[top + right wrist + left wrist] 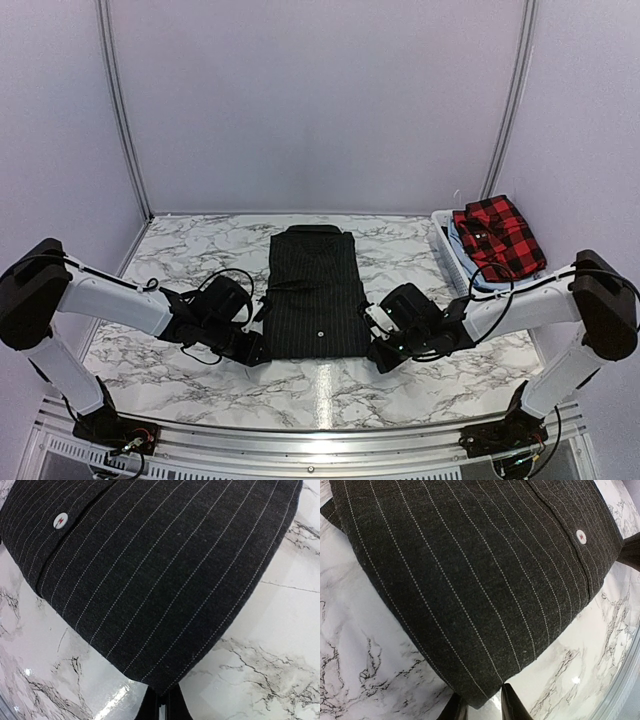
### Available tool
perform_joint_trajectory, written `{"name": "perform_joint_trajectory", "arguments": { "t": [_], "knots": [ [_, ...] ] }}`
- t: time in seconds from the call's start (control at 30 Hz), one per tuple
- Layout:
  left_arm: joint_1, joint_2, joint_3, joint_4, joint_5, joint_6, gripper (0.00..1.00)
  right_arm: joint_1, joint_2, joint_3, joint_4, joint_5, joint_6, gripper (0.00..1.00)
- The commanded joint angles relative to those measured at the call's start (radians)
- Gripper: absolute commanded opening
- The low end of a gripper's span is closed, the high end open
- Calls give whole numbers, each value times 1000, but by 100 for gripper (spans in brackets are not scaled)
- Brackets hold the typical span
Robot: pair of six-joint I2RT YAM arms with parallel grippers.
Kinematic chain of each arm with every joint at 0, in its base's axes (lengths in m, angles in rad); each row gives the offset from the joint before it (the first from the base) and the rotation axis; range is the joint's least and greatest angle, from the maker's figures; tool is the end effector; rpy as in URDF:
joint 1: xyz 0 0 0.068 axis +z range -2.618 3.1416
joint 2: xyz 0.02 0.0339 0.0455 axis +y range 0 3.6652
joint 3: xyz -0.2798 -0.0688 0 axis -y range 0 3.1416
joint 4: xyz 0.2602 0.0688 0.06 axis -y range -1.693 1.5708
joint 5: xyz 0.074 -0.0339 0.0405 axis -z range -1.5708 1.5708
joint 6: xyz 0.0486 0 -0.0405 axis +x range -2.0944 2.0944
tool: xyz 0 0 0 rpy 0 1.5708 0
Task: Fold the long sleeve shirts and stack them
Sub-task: Pick up the 2/3-rectangle-folded shirt from the center of the board, then fold the 2/3-rectangle-folded shirt at the center of the board.
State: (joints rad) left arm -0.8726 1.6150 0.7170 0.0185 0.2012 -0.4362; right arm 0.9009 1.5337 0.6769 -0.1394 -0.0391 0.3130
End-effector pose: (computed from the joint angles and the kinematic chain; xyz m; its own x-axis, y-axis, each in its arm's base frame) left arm 0.1976 -0.2506 0.1332 -0.8006 0.3100 -0.5128 0.5453 0.7318 -0.4089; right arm 0.1798 0.2301 0.1329 -0.7411 -0.4401 -0.5070 -0.5973 0.7770 0.1986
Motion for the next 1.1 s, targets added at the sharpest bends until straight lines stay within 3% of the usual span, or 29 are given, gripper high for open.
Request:
{"name": "perform_joint_trajectory", "arguments": {
  "t": [0.0, 0.17, 0.33, 0.47, 0.67, 0.77, 0.87, 0.97, 1.07],
  "knots": [
    [-8, -13, -6, -53, 18, 22, 22, 11, -1, 39, 21, 4, 1, 0],
    [-11, -25, -20, -44, 33, 24, 0, 11, -18, 32, 16, 4, 4, 0],
    [-27, -87, -51, -44, 60, 7, 0, 15, -75, 0, -18, -27, 9, 0],
    [-57, -224, -88, -70, 85, -44, 0, 37, -194, -7, -104, -53, 28, 0],
    [-64, -386, 4, -203, -3, -68, 0, 26, -293, 200, -223, -28, 16, 0],
    [10, -344, 121, -243, -61, -48, 0, -45, -174, 368, -226, -30, -10, 0],
    [154, -199, 267, -242, -70, -39, 0, -157, 34, 512, -137, -70, -23, 0],
    [290, 39, 465, -237, -88, -33, 0, -258, 292, 710, -66, -90, -15, 0],
    [401, 330, 696, -216, 4, -72, 0, -318, 577, 1035, -113, -88, -3, 0]
  ]
}}
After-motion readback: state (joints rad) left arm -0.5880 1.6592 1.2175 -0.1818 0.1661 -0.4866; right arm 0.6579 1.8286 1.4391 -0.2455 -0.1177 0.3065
